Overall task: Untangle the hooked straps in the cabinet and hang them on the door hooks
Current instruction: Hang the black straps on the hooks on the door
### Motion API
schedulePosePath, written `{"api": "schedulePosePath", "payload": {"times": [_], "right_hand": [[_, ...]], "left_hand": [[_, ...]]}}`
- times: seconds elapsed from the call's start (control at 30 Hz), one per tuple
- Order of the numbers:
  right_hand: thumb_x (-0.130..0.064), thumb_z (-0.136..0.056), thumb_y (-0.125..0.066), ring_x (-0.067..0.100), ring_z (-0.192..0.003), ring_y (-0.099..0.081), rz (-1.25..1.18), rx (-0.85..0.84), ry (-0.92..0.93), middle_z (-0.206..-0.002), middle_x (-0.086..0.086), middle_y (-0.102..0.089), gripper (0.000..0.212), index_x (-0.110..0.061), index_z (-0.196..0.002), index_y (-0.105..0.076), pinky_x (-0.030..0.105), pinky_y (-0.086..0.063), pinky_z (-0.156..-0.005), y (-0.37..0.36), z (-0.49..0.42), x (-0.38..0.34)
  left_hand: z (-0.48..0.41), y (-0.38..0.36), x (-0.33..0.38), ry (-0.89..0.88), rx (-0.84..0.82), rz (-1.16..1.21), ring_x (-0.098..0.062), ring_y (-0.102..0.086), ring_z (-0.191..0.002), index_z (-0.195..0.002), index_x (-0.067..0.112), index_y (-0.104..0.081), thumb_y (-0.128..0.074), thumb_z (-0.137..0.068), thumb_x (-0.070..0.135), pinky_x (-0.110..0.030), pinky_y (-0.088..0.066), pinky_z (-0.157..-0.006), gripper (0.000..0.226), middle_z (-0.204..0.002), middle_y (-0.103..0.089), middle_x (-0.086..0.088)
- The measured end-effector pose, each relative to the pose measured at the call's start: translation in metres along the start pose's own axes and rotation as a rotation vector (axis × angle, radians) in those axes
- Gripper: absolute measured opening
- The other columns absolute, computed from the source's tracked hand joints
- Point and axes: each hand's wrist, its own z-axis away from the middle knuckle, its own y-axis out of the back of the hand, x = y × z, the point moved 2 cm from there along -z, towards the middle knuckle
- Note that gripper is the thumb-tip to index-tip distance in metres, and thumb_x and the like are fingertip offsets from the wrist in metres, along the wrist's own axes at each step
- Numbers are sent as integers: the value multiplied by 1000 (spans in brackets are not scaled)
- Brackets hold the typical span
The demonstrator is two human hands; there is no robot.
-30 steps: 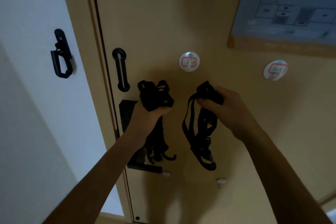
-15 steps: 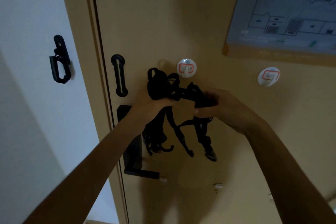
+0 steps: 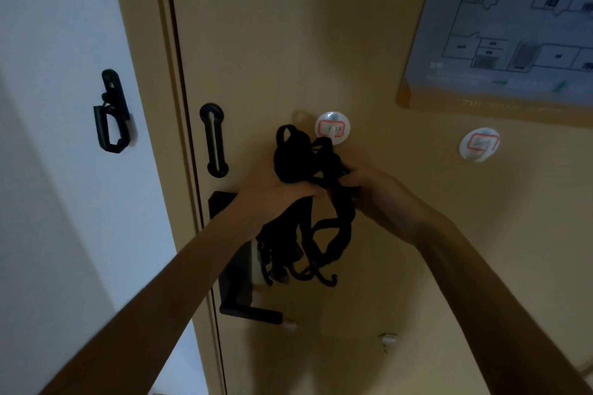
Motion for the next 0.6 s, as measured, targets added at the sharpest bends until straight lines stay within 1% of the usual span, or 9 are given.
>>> {"api": "schedulePosePath", "payload": {"times": [0.07, 0.13, 0.17, 0.27, 0.33, 0.4, 0.5, 0.57, 0.6], "right_hand": [[-20, -77, -53, 8, -91, -59, 51, -39, 36, -99, -4, -63, 44, -20, -121, -54, 20, -48, -76, -5, 0, 0], [-7, -82, -59, 15, -90, -59, 221, 26, 52, -98, 3, -61, 40, -24, -118, -54, 22, -49, -76, -6, 1, 1], [-3, -84, -59, 19, -91, -58, 286, 76, 46, -99, 5, -61, 42, -25, -119, -55, 24, -48, -78, -5, 1, 2], [-2, -86, -53, 15, -81, -57, 340, 169, 25, -85, -6, -59, 35, -26, -111, -57, 29, -47, -75, 2, 1, 6], [-1, -87, -49, 21, -74, -57, 364, 214, 26, -79, 4, -60, 22, -21, -92, -58, 39, -49, -76, 7, 2, 7], [-2, -89, -47, 30, -78, -58, 431, 251, 37, -84, 13, -63, 18, -15, -88, -59, 40, -49, -77, 12, 0, 10], [-6, -95, -44, 14, -85, -59, 527, 249, 98, -92, 1, -64, 23, -20, -97, -63, 29, -45, -76, 13, -2, 11], [-8, -96, -44, -3, -77, -54, 561, 248, 136, -84, -12, -58, 30, -33, -90, -59, 21, -42, -71, 15, -2, 10], [-8, -96, -44, -5, -74, -52, 572, 261, 147, -80, -15, -55, 32, -36, -89, -57, 20, -41, -70, 16, -1, 9]], "left_hand": [[-1, -2, 3, -2, 10, -6, -1, -67, -75, -78, 23, -67, -68, -77, 0, -16, -54, -71, 23, -72, -70, 13], [-1, -3, 5, -1, -19, 1, 0, -66, -67, -73, 15, -65, -66, -79, -1, -13, -52, -64, 17, -65, -69, 10], [-1, -1, 6, 1, -24, 0, 0, -65, -63, -71, 12, -64, -65, -80, -1, -11, -50, -60, 16, -63, -67, 8], [-4, 7, 6, 1, 6, -30, -1, -65, -63, -63, 8, -66, -65, -79, -1, -10, -49, -60, 18, -61, -68, 8], [-5, 11, 6, -3, 11, -57, -4, -65, -66, -62, 6, -67, -65, -79, -1, -11, -50, -62, 18, -62, -68, 5], [-6, 12, 7, -15, 13, -69, -5, -65, -65, -66, 2, -68, -65, -79, -2, -11, -50, -63, 14, -63, -68, 3], [-8, 11, 6, -31, 7, -72, -4, -65, -63, -68, 0, -69, -65, -79, -2, -9, -49, -61, 12, -61, -69, 3], [-9, 12, 5, -24, -1, -96, -2, -66, -64, -69, 2, -70, -66, -79, -1, -7, -48, -61, 11, -62, -69, 4], [-9, 11, 5, -12, -10, -118, -1, -66, -64, -71, 1, -70, -67, -78, -1, -6, -48, -61, 9, -62, -70, 6]]}}
